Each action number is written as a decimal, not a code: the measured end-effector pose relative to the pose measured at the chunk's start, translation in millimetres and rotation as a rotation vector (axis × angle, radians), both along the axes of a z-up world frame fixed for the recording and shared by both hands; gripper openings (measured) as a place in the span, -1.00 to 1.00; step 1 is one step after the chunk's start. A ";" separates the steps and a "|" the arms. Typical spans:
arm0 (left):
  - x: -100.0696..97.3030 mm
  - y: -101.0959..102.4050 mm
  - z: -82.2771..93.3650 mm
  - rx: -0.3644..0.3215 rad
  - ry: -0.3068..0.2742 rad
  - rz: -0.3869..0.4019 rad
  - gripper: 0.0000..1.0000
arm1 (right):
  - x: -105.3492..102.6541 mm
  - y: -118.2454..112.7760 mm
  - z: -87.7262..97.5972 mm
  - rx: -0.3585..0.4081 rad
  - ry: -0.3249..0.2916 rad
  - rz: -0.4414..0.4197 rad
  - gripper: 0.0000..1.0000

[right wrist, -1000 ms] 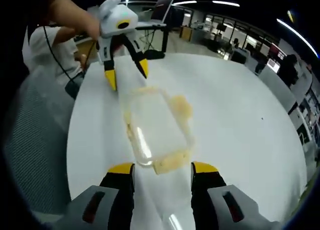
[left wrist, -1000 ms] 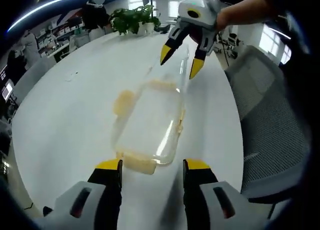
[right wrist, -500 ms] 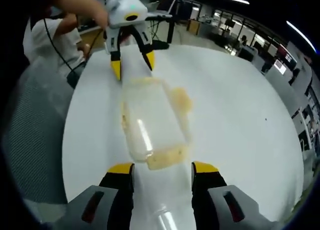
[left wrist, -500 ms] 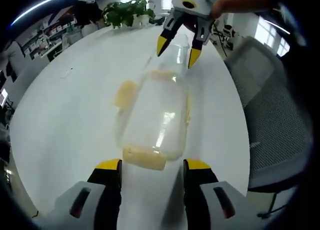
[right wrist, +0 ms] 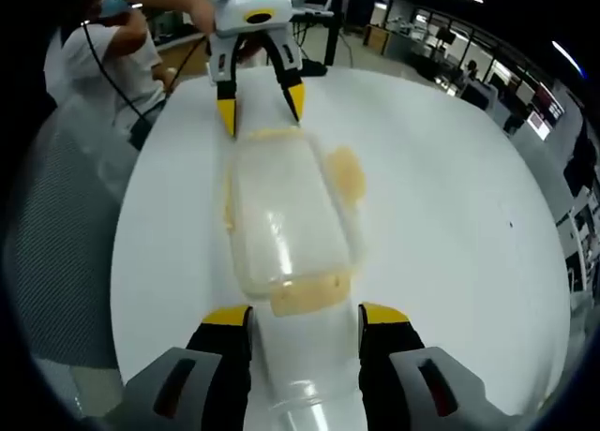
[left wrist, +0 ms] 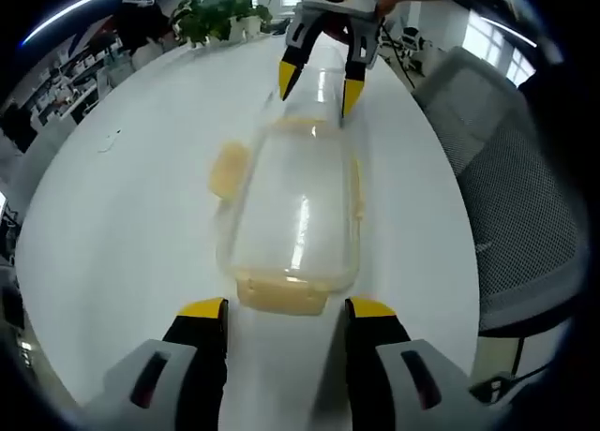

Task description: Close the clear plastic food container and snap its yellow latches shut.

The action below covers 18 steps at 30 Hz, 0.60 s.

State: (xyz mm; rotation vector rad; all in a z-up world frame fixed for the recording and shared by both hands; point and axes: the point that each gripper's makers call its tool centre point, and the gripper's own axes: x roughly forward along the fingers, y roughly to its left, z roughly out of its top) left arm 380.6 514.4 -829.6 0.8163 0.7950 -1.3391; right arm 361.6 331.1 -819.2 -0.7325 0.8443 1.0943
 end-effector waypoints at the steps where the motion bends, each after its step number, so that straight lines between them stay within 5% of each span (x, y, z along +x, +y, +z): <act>1: 0.2 0.0 -0.4 0.003 0.000 -0.004 -0.02 | 0.9 -0.1 -0.2 -0.002 0.003 0.000 -0.10; 18: 0.1 -5.5 -7.4 0.027 0.012 -0.051 -0.02 | 6.9 6.5 -10.9 -0.062 0.038 0.107 -0.15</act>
